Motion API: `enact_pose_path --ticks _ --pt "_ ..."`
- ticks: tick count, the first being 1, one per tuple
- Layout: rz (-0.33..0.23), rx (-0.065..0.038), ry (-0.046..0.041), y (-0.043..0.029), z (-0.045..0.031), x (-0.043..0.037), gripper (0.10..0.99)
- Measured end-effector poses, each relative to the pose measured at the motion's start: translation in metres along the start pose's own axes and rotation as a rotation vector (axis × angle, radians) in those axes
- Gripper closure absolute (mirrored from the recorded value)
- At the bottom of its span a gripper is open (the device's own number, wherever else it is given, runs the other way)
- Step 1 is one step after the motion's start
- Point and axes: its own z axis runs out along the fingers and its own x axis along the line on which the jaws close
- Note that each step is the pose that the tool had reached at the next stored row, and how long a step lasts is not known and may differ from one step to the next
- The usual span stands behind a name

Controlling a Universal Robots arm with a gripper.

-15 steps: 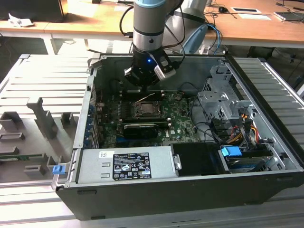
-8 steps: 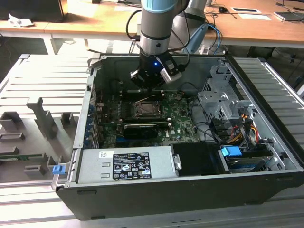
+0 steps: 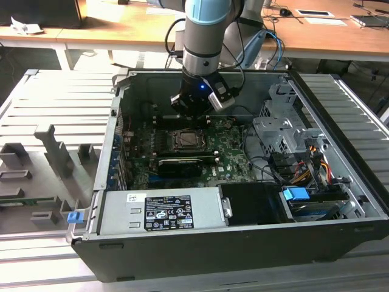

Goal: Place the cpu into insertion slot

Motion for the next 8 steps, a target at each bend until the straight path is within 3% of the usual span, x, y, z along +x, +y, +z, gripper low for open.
enact_pose_path --ticks 8 --pt "-0.001 0.002 0.0005 0.0001 0.0062 -0.0005 0.98"
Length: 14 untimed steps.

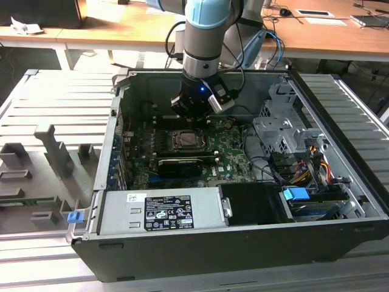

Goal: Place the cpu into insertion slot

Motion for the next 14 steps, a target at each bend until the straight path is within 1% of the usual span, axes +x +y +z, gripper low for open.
enact_pose_path --ticks 2,4,6,7,8,9,10,12,14 --pt "0.0 0.0 -0.0003 -0.0002 0.0002 0.0 0.98" --pt "0.0 0.003 0.0003 -0.0004 0.0002 0.0 0.98" --pt "0.0 0.003 0.0002 -0.0001 -0.0026 0.0 0.98" --pt "0.0 0.003 -0.0001 -0.0001 -0.0024 0.0 0.98" --pt "0.0 0.007 0.0005 -0.0002 -0.0018 0.0 0.98" --pt "0.0 0.015 0.0017 -0.0004 -0.0005 0.0 0.98" --pt "0.0 0.018 0.002 -0.0005 0.0002 0.0 0.98" --pt "0.0 0.021 0.0022 -0.0005 0.0017 0.0 0.98" --pt "0.0 0.021 0.0023 -0.0007 0.0023 0.0001 0.98"
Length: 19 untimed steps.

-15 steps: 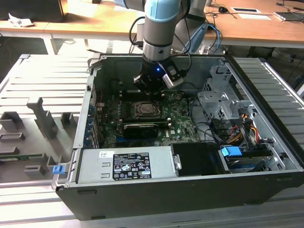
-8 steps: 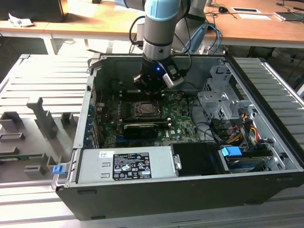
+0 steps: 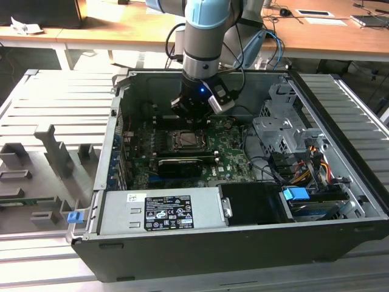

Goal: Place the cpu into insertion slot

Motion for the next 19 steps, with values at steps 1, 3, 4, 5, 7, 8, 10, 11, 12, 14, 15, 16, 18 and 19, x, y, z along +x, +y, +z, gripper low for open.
enact_pose_path --ticks 1,3,4,5,7,8,10,11,12,14,15,16,18,19 --pt "0.0 -0.006 -0.0006 0.0 0.0 0.0001 0.98" --pt "0.0 -0.011 -0.0015 0.0002 -0.0004 -0.0001 0.98" --pt "0.0 -0.011 -0.0016 0.0005 -0.0049 -0.0001 0.98" --pt "0.0 -0.011 -0.0013 0.0007 -0.0089 0.0 0.98" --pt "0.0 -0.011 -0.0012 0.0014 -0.0174 0.0 0.98" --pt "0.0 -0.011 -0.0012 0.0015 -0.0188 0.0 0.98" --pt "0.0 -0.011 -0.0013 -0.0012 -0.0191 0.0003 0.98" --pt "0.0 -0.011 -0.0014 -0.0022 -0.0191 0.0004 0.98" --pt "0.0 -0.011 -0.0014 -0.0029 -0.0191 0.0005 0.98" --pt "0.0 -0.011 -0.0014 -0.0038 -0.0192 0.0006 0.98" --pt "0.0 -0.011 -0.0013 -0.0042 -0.0193 0.0006 0.98" --pt "0.0 -0.011 -0.0013 -0.0049 -0.0194 0.0007 0.98" --pt "0.0 -0.011 -0.0013 -0.008 -0.0196 0.001 0.98" --pt "0.0 -0.011 -0.0013 -0.0109 -0.0198 0.0014 0.98"
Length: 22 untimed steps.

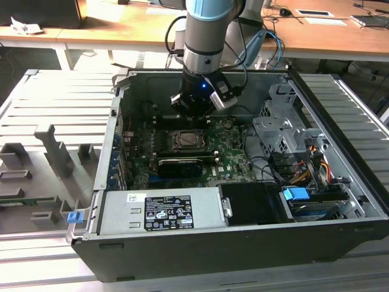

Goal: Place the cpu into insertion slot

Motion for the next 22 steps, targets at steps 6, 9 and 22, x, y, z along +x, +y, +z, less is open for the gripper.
enact_pose_path --ticks 6,9,22 --pt "0.0 0.0 0.0 -0.0014 -0.0149 0.0003 0.98" --pt "0.0 0.0 0.0 -0.0167 -0.0207 0.003 0.98" --pt "-0.001 -0.042 -0.0009 -0.0801 -0.0239 0.0346 0.98"
